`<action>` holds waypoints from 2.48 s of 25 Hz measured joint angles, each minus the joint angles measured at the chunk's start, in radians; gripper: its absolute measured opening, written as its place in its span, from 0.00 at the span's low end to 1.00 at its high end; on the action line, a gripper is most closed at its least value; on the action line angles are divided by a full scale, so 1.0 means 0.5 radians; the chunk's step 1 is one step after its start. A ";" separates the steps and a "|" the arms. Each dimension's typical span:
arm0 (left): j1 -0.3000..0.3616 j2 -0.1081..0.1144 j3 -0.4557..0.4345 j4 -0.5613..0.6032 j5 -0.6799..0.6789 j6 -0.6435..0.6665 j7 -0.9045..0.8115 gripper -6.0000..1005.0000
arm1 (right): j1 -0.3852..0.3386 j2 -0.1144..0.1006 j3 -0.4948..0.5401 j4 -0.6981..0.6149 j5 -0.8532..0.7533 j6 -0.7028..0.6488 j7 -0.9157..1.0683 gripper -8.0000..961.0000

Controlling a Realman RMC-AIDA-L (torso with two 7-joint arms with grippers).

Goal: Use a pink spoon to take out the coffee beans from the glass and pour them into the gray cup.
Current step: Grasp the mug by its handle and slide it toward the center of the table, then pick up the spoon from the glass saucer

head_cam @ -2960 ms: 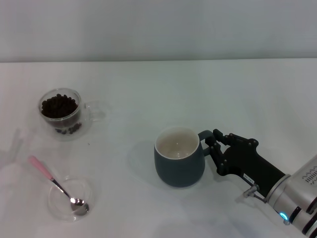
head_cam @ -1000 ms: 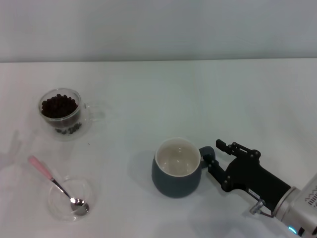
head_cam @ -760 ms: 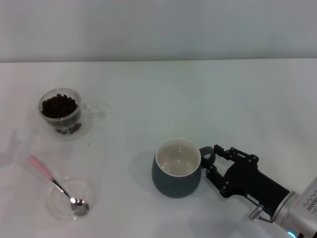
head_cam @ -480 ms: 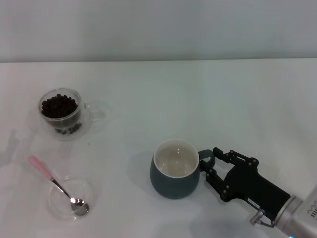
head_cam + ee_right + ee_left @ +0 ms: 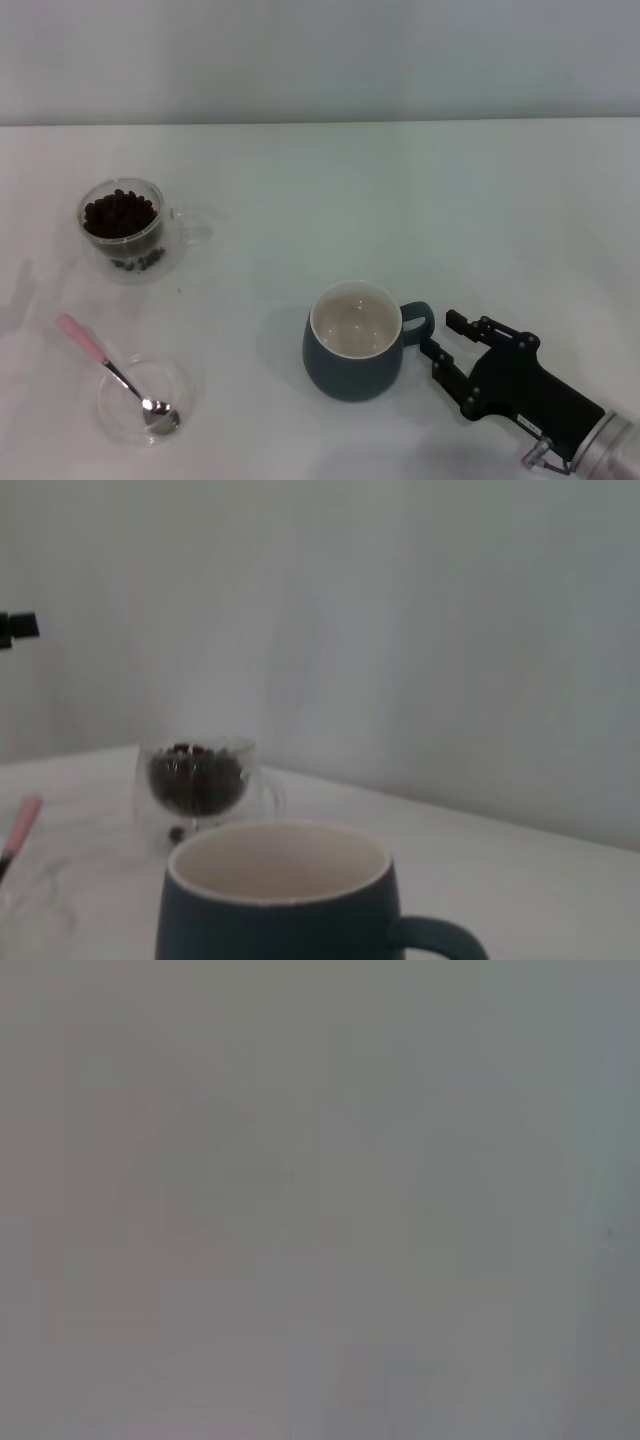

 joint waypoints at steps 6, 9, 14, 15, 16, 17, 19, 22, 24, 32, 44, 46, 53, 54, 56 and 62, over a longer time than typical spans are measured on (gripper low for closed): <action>-0.012 0.001 0.000 0.003 0.000 -0.018 0.004 0.77 | 0.073 -0.003 -0.006 0.076 -0.080 -0.081 0.172 0.41; 0.009 0.006 -0.007 0.022 -0.068 -0.156 0.000 0.76 | 0.061 -0.003 0.038 0.149 -0.091 -0.183 0.222 0.39; 0.027 0.003 -0.009 0.038 -0.153 -0.196 0.003 0.76 | 0.036 -0.005 0.142 0.270 -0.079 -0.299 0.239 0.36; 0.028 0.003 -0.009 0.038 -0.155 -0.192 0.001 0.76 | 0.030 -0.004 0.176 0.289 -0.068 -0.314 0.250 0.36; 0.028 0.004 -0.009 0.039 -0.156 -0.187 0.000 0.76 | 0.021 -0.004 0.218 0.296 -0.040 -0.325 0.270 0.35; 0.028 0.004 -0.009 0.039 -0.159 -0.184 0.000 0.76 | 0.011 -0.003 0.257 0.289 0.018 -0.326 0.310 0.28; 0.029 0.002 -0.009 0.039 -0.170 -0.182 0.002 0.76 | 0.002 -0.001 0.298 0.268 0.148 -0.314 0.392 0.20; 0.029 -0.001 -0.009 0.038 -0.181 -0.181 0.005 0.76 | 0.029 0.000 0.309 0.276 0.323 -0.259 0.467 0.21; 0.029 -0.002 -0.009 0.033 -0.182 -0.181 0.004 0.76 | 0.073 0.001 0.326 0.303 0.368 -0.209 0.436 0.21; 0.029 -0.001 -0.009 0.018 -0.182 -0.181 0.006 0.76 | 0.163 0.007 0.627 0.284 0.384 -0.086 0.244 0.41; 0.085 0.011 0.020 -0.112 -0.040 0.102 -0.832 0.76 | 0.219 0.006 1.028 0.282 0.386 -0.106 0.228 0.83; 0.143 0.015 0.021 -0.017 0.119 0.131 -1.209 0.76 | 0.221 0.006 1.074 0.285 0.386 -0.107 0.207 0.85; 0.234 0.041 0.022 0.190 0.669 0.057 -1.923 0.76 | 0.250 0.006 1.176 0.295 0.385 -0.106 0.093 0.91; 0.237 0.047 0.022 0.202 0.727 0.053 -1.965 0.76 | 0.266 0.006 1.177 0.298 0.382 -0.098 0.085 0.91; 0.238 0.061 0.022 0.212 0.825 0.052 -2.003 0.76 | 0.299 0.006 1.174 0.300 0.378 -0.080 0.061 0.91; 0.162 0.111 0.021 0.216 1.073 0.075 -2.050 0.76 | 0.352 0.006 1.165 0.287 0.369 -0.028 0.016 0.91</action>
